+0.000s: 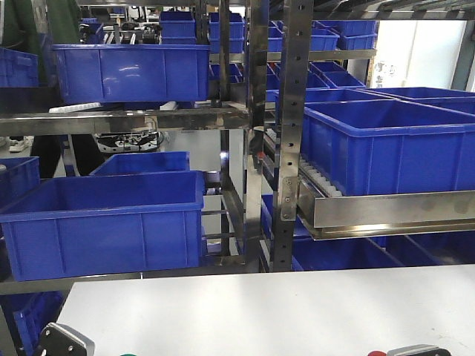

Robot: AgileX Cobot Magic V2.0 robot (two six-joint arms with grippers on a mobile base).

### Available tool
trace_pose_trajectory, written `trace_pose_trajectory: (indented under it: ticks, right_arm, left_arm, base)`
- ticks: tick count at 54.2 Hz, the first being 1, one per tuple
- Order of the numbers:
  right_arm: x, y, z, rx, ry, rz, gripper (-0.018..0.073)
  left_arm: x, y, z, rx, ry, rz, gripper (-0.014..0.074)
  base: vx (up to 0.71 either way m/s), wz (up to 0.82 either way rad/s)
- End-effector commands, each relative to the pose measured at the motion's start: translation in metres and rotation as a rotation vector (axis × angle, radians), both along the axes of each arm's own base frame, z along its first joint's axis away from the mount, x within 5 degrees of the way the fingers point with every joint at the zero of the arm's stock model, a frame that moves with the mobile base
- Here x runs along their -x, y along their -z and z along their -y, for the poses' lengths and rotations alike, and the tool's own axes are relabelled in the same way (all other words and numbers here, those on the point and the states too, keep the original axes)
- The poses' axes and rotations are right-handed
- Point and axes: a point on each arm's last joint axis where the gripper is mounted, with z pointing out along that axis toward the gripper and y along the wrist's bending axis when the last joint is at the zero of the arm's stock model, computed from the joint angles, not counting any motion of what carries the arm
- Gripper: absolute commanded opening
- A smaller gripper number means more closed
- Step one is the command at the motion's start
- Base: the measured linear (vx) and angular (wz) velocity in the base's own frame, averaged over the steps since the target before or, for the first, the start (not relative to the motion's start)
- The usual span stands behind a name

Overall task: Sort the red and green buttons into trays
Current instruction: 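Lift both held buttons up off the white table, then drive the base away from the table holding both buttons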

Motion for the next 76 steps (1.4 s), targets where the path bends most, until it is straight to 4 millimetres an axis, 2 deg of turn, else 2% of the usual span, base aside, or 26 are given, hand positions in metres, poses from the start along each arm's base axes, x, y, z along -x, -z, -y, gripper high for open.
trace_pose_trajectory:
  ticks: [1,13,22,28,41,54,64,76]
  right_arm:
    - [-0.009,-0.030,0.000,-0.053,0.003,0.232,0.0002]
    - [-0.010,-0.041,-0.001,-0.058,0.000,0.256,0.0002]
    - [-0.009,-0.074,0.001,-0.011,0.004,0.229,0.0002]
    - [0.000,-0.108,0.001,0.003,0.003,0.183,0.0002]
    - [0.047,-0.185,0.004,0.043,0.007,0.164,0.0002]
    - [0.101,-0.238,0.011,0.005,0.089,0.256,0.0002]
    - [0.122,-0.253,0.010,0.012,0.078,0.324,0.0002]
    - [0.123,-0.253,0.010,0.053,0.060,0.329,0.0002]
  left_arm:
    - [-0.008,-0.031,0.006,0.111,0.005,0.174,-0.0006]
    - [-0.004,-0.079,0.004,0.143,-0.002,0.331,-0.0003]
    - [0.010,-0.114,-0.006,0.056,-0.059,0.339,0.0000]
    - [0.024,-0.137,-0.014,0.002,-0.100,0.345,0.0000]
    - [0.064,-0.185,-0.031,-0.025,-0.191,0.414,0.0000]
    - [0.108,-0.213,-0.049,-0.066,-0.293,0.444,0.0000]
    - [0.142,-0.234,-0.059,-0.045,-0.337,0.540,0.0000]
    - [0.156,-0.241,-0.063,-0.029,-0.349,0.586,0.0000]
  base:
    - [0.00,0.00]
    - [0.00,0.00]
    - [0.00,0.00]
    - [0.00,0.00]
    - [0.00,0.00]
    - [0.00,0.00]
    - [0.00,0.00]
    - [0.00,0.00]
